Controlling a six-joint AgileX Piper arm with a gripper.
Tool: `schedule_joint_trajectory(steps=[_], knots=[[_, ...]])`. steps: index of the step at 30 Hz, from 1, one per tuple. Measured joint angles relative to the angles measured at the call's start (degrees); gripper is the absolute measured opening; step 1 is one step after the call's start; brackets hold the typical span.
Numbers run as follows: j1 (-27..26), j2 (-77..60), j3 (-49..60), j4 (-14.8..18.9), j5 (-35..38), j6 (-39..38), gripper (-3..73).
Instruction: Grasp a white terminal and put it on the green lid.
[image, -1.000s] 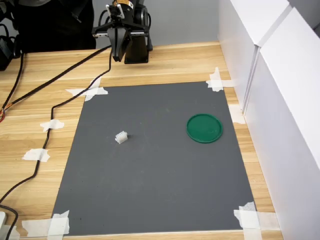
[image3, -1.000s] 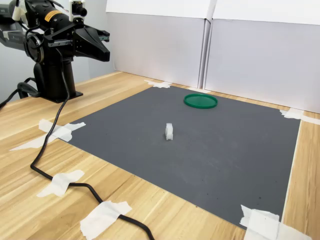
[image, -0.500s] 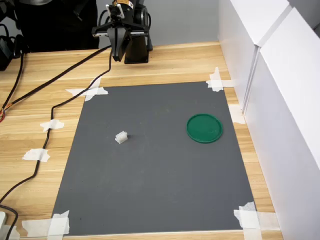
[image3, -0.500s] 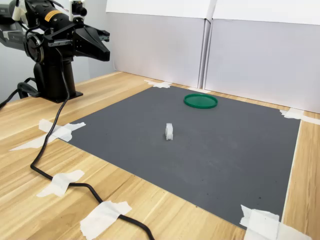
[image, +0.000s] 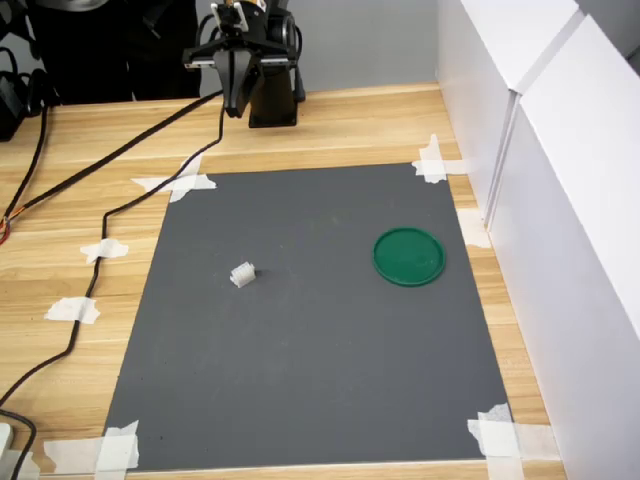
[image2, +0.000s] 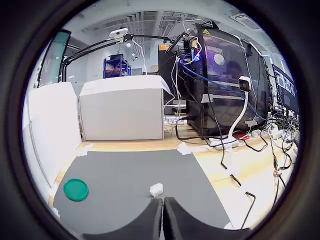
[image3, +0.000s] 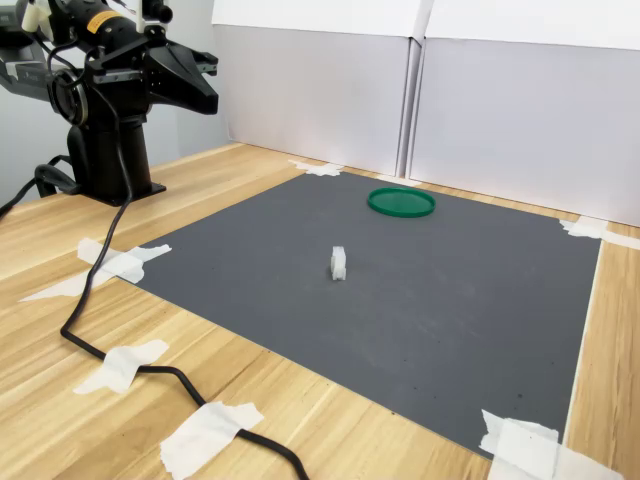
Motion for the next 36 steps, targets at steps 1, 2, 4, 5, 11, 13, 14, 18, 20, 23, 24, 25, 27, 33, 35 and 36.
schedule_joint_trajectory(steps=[1,2,4,5,11,13,14,18,20,23,24,25,27,33,35,36], knots=[[0.0,1.06,-0.97,0.0,1.41,0.01,-1.6],[0.0,2.67,-1.99,0.0,2.82,-0.05,-1.6],[0.0,6.67,-4.08,0.0,5.24,-0.17,-1.6],[0.0,8.88,-5.11,0.0,6.16,-0.22,-1.6],[0.0,21.88,-11.02,0.0,7.44,-0.22,-1.6],[0.0,25.68,-13.18,0.0,7.59,-0.22,-1.6],[0.0,27.67,-14.5,0.0,7.96,-0.22,-1.6],[0.0,34.77,-20.4,-0.13,10.93,-0.22,-1.6],[0.0,38.13,-23.65,-0.8,13.13,-0.74,-1.6],[0.0,43.02,-28.62,-1.81,16.94,-3.07,-1.6],[0.0,44.85,-30.44,-1.99,18.38,-4.01,-1.6],[0.0,46.32,-31.91,-2.08,19.57,-4.71,-1.6],[0.0,49.91,-35.44,-2.14,22.05,-6.05,-1.6],[0.0,58.25,-43.23,-2.16,25.21,-7.35,-1.6],[0.0,60.85,-44.96,-2.22,25.65,-7.97,-1.3],[0.0,62.21,-45.68,-2.22,25.89,-8.44,-0.8]])
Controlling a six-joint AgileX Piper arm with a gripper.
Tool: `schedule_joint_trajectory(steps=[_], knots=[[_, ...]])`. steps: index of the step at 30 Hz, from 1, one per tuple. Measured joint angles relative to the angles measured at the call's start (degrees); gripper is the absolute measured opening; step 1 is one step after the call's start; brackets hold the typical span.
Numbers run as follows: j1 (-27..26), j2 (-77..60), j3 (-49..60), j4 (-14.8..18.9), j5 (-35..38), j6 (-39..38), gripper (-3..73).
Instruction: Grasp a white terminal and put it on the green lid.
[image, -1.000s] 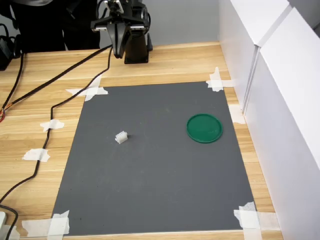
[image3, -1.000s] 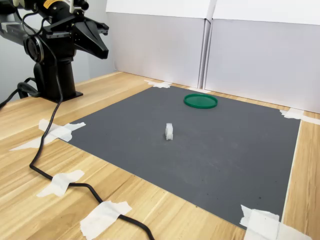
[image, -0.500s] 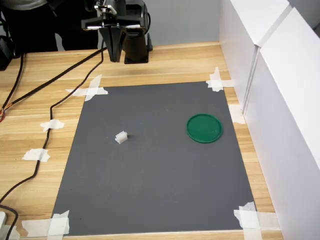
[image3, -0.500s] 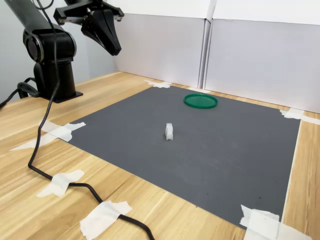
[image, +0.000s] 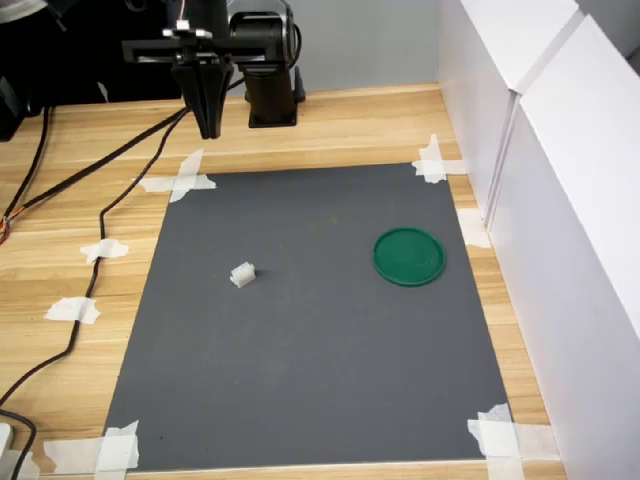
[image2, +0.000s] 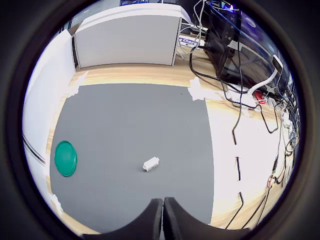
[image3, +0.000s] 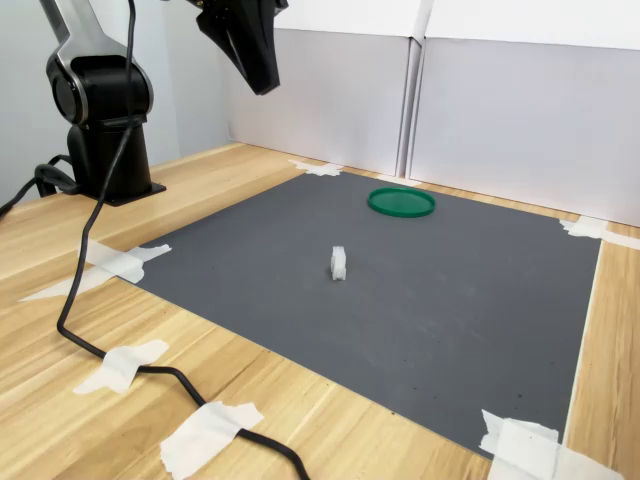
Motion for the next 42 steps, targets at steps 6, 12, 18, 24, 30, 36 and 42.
schedule_joint_trajectory(steps=[6,12,18,24,30,36,42], knots=[[0.0,8.28,-3.82,0.0,2.62,-2.81,9.4],[0.0,14.73,-7.23,0.39,2.95,-3.36,30.7],[0.0,20.77,-10.46,0.91,4.33,-3.02,51.9],[0.0,27.19,-15.03,0.91,7.06,-0.97,60.0],[0.0,32.33,-18.68,1.51,7.52,-0.76,60.7],[0.0,36.9,-19.92,2.01,7.53,-0.76,60.7],[0.0,38.59,-19.91,2.03,7.21,-0.76,60.7]])
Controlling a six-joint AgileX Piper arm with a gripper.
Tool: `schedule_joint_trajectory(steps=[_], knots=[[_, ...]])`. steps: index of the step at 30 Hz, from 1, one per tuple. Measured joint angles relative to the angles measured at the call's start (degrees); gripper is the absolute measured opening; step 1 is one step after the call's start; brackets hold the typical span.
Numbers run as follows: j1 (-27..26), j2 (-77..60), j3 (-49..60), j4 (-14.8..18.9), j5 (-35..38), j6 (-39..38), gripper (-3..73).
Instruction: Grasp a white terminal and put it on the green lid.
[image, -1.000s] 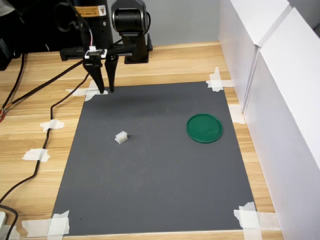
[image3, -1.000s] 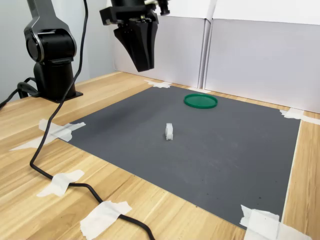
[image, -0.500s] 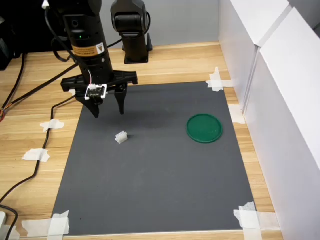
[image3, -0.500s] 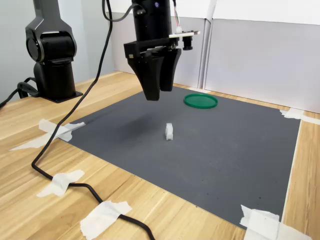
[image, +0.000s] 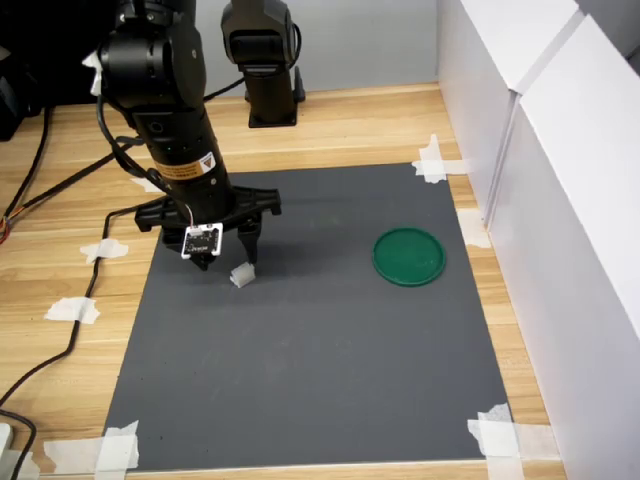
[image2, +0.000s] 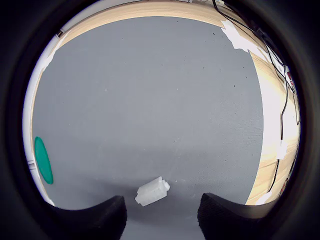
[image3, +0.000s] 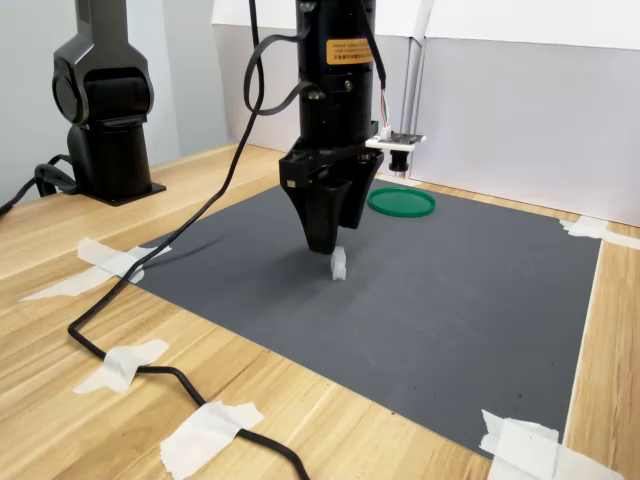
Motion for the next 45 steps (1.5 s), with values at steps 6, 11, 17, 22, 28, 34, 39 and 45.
schedule_joint_trajectory(steps=[6,11,17,22,28,34,39,45], knots=[[0.0,0.11,-0.06,0.12,-0.28,0.0,60.7],[0.0,0.17,-0.06,0.12,-0.28,0.0,60.7],[2.75,0.17,-0.06,-0.24,0.17,0.46,60.7],[4.42,0.17,-0.06,-0.74,0.94,0.5,60.7],[4.36,0.18,-0.06,-3.84,1.13,1.27,60.7],[4.31,0.32,-0.06,-4.0,0.9,2.03,60.7],[4.31,2.51,-0.06,-4.57,0.51,2.09,60.7],[4.31,4.03,-0.06,-4.61,-0.44,2.03,60.7]])
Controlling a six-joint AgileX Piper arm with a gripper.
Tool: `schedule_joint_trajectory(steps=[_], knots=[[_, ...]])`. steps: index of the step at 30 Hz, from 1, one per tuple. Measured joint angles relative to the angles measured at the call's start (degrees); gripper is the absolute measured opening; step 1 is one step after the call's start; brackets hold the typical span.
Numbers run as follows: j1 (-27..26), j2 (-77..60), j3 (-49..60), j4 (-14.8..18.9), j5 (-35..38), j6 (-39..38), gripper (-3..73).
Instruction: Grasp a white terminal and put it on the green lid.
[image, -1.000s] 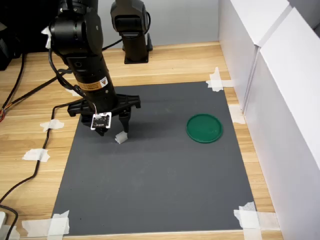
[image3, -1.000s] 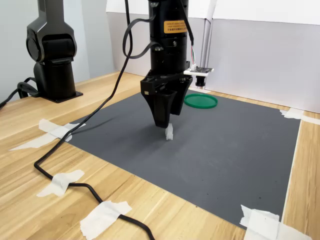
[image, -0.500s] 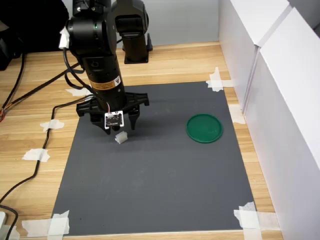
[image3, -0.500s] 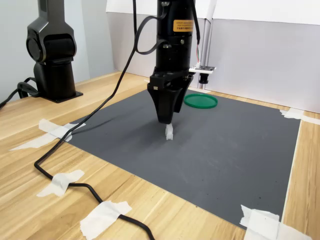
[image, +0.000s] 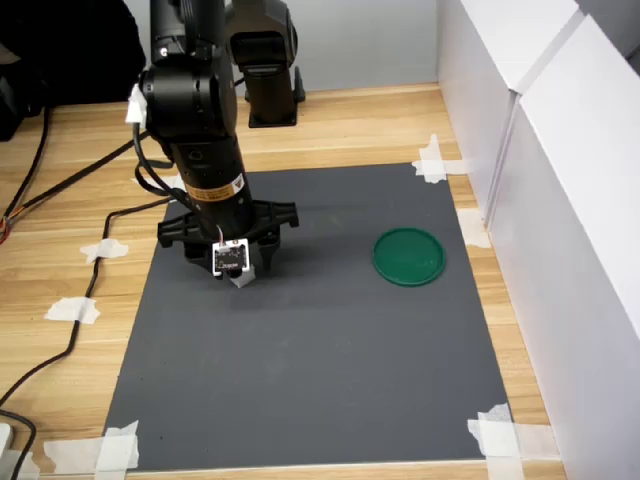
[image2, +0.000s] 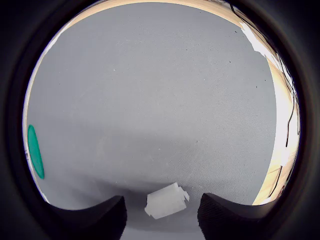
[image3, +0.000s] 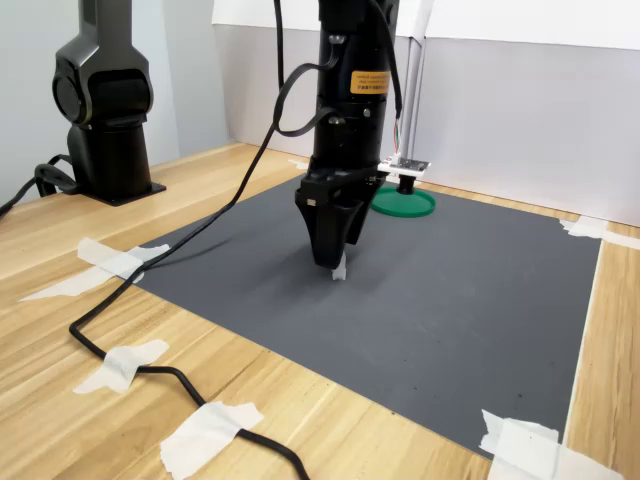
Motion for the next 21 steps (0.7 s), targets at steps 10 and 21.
schedule_joint_trajectory(steps=[10,21], knots=[[0.0,1.02,0.0,-0.35,-1.35,-0.2,60.6],[0.0,1.61,0.0,-0.37,-1.3,-1.75,38.4]])
